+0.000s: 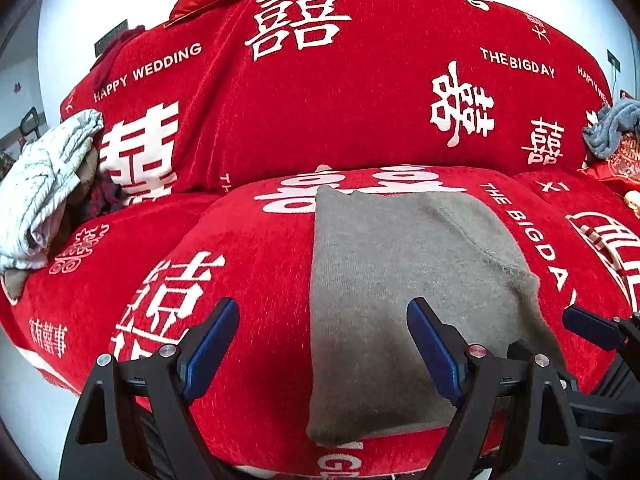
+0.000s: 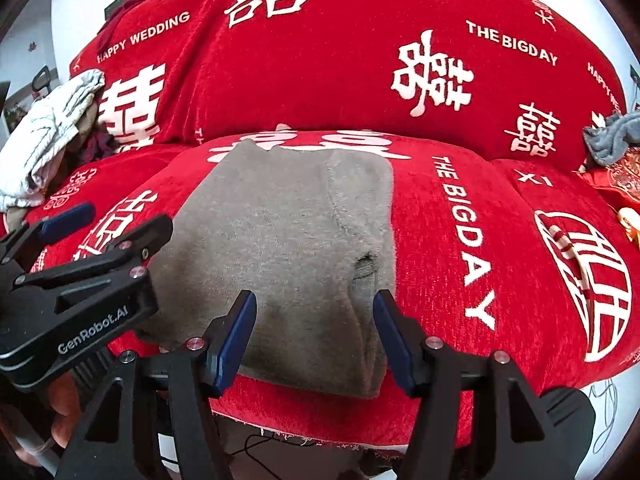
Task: Fold small clothes
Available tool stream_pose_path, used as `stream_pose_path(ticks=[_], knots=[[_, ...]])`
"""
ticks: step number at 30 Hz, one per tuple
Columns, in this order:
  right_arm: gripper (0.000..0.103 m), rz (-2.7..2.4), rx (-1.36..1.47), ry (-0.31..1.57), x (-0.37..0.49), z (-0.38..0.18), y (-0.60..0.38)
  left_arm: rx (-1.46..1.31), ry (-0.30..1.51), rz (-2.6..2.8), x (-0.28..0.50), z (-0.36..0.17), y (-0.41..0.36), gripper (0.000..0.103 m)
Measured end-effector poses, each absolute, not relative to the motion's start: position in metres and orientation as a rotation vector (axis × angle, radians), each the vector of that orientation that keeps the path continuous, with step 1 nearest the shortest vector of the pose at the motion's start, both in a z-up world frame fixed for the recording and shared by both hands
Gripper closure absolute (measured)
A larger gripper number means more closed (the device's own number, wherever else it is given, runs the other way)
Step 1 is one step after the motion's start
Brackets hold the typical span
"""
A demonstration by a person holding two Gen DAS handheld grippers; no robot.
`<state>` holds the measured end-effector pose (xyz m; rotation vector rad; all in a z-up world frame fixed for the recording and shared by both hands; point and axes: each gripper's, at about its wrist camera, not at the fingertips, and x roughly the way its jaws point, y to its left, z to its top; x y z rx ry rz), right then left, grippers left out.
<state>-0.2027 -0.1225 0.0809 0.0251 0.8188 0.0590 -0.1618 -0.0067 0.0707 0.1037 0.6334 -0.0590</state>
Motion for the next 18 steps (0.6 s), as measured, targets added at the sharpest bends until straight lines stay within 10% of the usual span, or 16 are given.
stream_pose_path(ticks=[18], knots=[[0.039, 0.048, -0.018, 0.793, -0.213, 0.083, -0.112, 0.118, 0.638, -0.053, -0.174, 0.070, -0.008, 0.016]])
